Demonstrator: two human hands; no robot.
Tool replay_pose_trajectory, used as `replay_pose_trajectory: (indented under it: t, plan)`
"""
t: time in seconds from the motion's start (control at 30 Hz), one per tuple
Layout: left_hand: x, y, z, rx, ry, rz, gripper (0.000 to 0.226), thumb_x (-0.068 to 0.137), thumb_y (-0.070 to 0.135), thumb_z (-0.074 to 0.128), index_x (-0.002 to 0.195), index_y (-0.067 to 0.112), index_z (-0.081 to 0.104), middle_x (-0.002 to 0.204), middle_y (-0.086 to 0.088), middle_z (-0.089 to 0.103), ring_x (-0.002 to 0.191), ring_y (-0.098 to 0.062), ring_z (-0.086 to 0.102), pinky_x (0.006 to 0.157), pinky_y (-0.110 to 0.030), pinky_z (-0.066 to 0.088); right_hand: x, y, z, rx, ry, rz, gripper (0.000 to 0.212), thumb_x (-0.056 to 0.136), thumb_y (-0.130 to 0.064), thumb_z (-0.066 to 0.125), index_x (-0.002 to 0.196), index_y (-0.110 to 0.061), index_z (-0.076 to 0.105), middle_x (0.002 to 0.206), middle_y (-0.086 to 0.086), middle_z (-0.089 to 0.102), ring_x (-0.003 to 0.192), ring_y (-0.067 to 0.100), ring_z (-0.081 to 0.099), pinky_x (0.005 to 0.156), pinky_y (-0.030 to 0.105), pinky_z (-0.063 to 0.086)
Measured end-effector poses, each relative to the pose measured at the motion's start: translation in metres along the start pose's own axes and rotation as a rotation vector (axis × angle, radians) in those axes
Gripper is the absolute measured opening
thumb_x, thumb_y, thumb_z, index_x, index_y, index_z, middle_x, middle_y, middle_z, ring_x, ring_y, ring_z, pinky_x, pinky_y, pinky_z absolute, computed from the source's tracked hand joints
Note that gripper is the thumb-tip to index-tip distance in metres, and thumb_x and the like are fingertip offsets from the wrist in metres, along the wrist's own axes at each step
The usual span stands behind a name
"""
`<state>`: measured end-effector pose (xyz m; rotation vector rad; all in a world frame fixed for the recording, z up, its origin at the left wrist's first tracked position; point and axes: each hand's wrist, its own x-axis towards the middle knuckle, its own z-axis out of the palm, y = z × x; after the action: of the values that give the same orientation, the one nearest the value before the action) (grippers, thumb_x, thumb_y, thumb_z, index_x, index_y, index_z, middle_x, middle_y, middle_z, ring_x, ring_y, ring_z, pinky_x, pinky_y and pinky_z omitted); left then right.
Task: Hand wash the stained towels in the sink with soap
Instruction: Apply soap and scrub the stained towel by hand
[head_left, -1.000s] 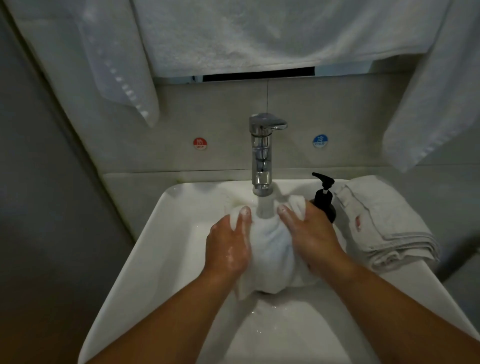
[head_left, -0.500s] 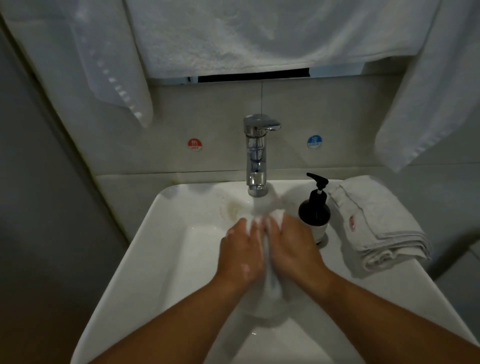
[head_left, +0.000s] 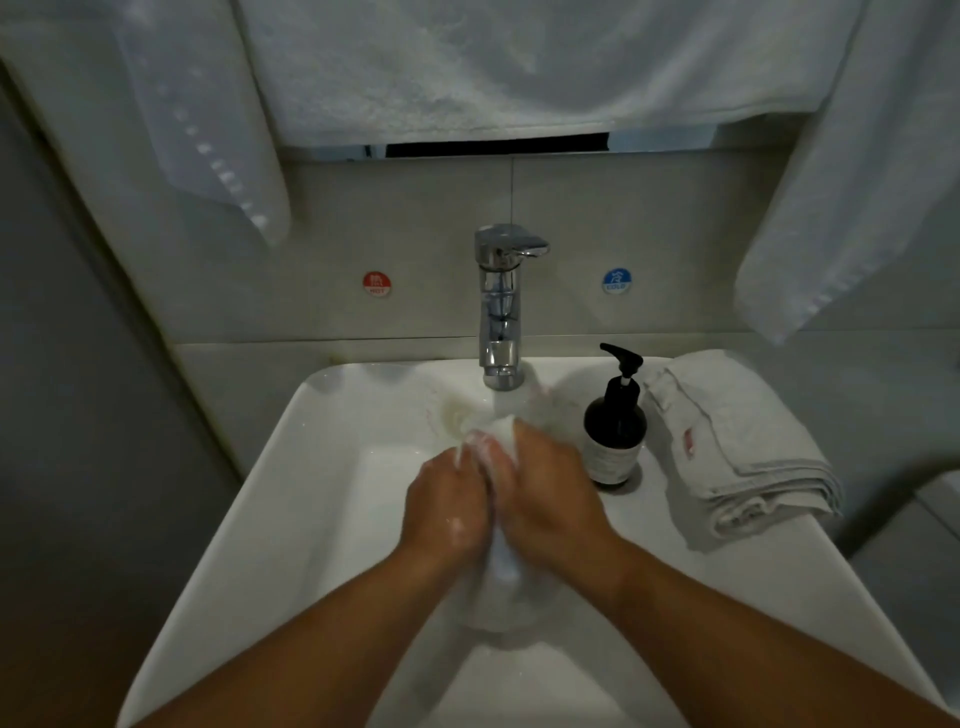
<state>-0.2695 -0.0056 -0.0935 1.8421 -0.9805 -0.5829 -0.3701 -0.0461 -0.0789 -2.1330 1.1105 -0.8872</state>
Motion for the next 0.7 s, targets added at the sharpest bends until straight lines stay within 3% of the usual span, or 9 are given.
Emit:
replay_pose_trajectory:
  t: [0.13, 0.23, 0.33, 0.43, 0.5, 0.6, 0.7]
  plan:
    - [-0.012, 0.018, -0.002, 0.01, 0.002, 0.223, 0.042, 0.105, 0.047, 0.038, 0.088, 0.022, 0.067, 0.085, 0.004, 0.07, 0.084, -0.013, 0.067, 0.081, -0.032, 0.052, 0.018, 0.019, -0.016, 0.041, 0.091, 0.197, 0.036, 0.107, -0.039, 0.04, 0.088, -0.017, 0.061, 0.086, 0.0, 0.064, 0.089, 0.024, 0.065, 0.073, 0.028, 0.038]
    - [0.012, 0.009, -0.006, -0.002, 0.063, 0.079, 0.052, 0.105, 0.052, 0.037, 0.089, 0.015, 0.069, 0.091, -0.005, 0.071, 0.092, -0.025, 0.068, 0.087, -0.039, 0.053, -0.005, 0.008, -0.003, -0.11, -0.087, 0.076, 0.034, 0.107, -0.04, 0.04, 0.094, -0.016, 0.06, 0.098, 0.005, 0.066, 0.097, 0.024, 0.063, 0.079, 0.027, 0.039]
    - [0.011, -0.004, -0.01, 0.004, 0.021, -0.059, 0.057, 0.106, 0.051, 0.033, 0.094, 0.013, 0.074, 0.098, -0.011, 0.074, 0.096, -0.03, 0.068, 0.092, -0.045, 0.054, -0.009, -0.004, 0.005, -0.014, -0.045, -0.007, 0.035, 0.104, -0.047, 0.044, 0.093, -0.017, 0.059, 0.093, 0.003, 0.069, 0.088, 0.022, 0.066, 0.08, 0.035, 0.05]
    - [-0.01, 0.01, -0.004, 0.112, -0.019, 0.164, 0.047, 0.108, 0.044, 0.034, 0.089, 0.021, 0.07, 0.093, -0.002, 0.073, 0.09, -0.024, 0.068, 0.085, -0.037, 0.051, 0.022, 0.013, -0.009, 0.056, 0.1, 0.183, 0.039, 0.105, -0.045, 0.044, 0.089, -0.014, 0.062, 0.085, 0.003, 0.068, 0.088, 0.027, 0.067, 0.074, 0.035, 0.048]
    - [-0.012, 0.02, -0.001, 0.078, 0.001, 0.267, 0.04, 0.107, 0.041, 0.038, 0.077, 0.027, 0.061, 0.081, 0.004, 0.068, 0.082, -0.019, 0.066, 0.077, -0.032, 0.048, 0.021, 0.022, -0.018, 0.01, 0.032, 0.273, 0.041, 0.107, -0.043, 0.039, 0.087, -0.014, 0.061, 0.083, 0.0, 0.064, 0.095, 0.027, 0.066, 0.073, 0.031, 0.04]
    - [0.008, 0.011, -0.001, 0.147, 0.043, 0.16, 0.048, 0.107, 0.044, 0.032, 0.085, 0.02, 0.066, 0.091, -0.006, 0.072, 0.092, -0.029, 0.067, 0.083, -0.037, 0.05, -0.003, 0.011, -0.009, -0.204, -0.149, 0.098, 0.033, 0.107, -0.043, 0.036, 0.092, -0.021, 0.056, 0.096, 0.003, 0.064, 0.097, 0.024, 0.062, 0.079, 0.028, 0.037]
    - [0.008, -0.005, -0.009, 0.216, -0.026, 0.023, 0.061, 0.107, 0.049, 0.025, 0.093, 0.015, 0.073, 0.1, -0.011, 0.074, 0.095, -0.029, 0.067, 0.09, -0.042, 0.053, -0.004, -0.001, 0.0, -0.053, -0.106, 0.041, 0.038, 0.106, -0.047, 0.039, 0.091, -0.017, 0.058, 0.094, 0.0, 0.067, 0.089, 0.019, 0.063, 0.077, 0.03, 0.045]
